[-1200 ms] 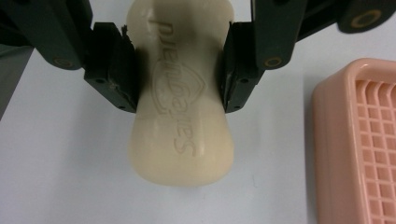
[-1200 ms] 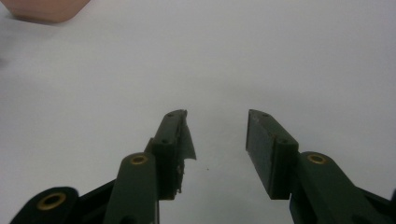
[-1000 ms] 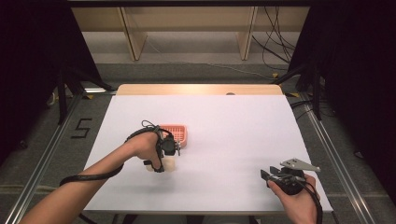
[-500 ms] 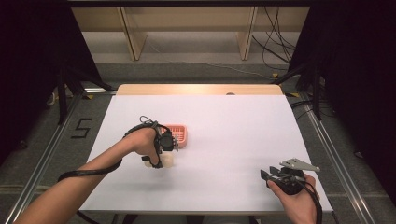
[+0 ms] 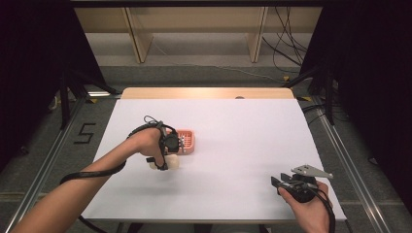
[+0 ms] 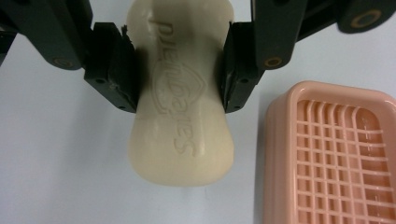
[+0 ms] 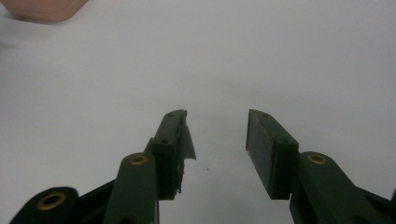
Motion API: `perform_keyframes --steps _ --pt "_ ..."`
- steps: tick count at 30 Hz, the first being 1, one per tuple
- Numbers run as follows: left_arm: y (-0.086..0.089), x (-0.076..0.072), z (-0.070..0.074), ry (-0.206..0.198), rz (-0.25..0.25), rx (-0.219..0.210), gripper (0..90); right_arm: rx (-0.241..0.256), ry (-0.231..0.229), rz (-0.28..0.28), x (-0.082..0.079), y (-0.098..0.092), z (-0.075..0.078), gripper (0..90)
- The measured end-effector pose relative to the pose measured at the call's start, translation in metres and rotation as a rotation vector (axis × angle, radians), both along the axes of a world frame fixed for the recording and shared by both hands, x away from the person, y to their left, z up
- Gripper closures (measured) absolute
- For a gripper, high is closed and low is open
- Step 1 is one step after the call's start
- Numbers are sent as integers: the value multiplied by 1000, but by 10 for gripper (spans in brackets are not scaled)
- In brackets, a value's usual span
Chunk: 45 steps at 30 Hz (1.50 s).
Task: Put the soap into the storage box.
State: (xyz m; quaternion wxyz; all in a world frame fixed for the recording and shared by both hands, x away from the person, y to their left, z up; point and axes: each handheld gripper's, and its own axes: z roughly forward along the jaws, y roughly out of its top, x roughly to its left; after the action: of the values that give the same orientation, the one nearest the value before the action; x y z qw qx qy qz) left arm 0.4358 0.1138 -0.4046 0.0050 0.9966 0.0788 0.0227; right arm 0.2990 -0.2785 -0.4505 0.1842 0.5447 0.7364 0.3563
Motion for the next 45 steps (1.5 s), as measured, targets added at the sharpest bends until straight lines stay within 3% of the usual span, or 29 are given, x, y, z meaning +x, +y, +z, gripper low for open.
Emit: perform_keyframes --steps 4,5,6,7,17,21,45 --pt "1 3 0 2 8 -4 488 0 -2 -3 0 0 0 577" --pt "2 4 0 2 25 -16 488 29 21 -21 -1 3 0 577" --pt "2 6 0 -1 11 2 488 -4 2 -2 0 0 0 577" --pt "3 7 0 -2 13 1 488 29 18 -24 -1 3 0 577" --pt "3 12 3 -18 15 2 489 51 1 -19 -1 3 -2 578" --pt "2 14 5 -22 23 -3 489 34 5 -22 -1 2 -1 577" --pt "-1 30 7 -51 35 -13 489 45 7 -18 -1 1 -1 577"
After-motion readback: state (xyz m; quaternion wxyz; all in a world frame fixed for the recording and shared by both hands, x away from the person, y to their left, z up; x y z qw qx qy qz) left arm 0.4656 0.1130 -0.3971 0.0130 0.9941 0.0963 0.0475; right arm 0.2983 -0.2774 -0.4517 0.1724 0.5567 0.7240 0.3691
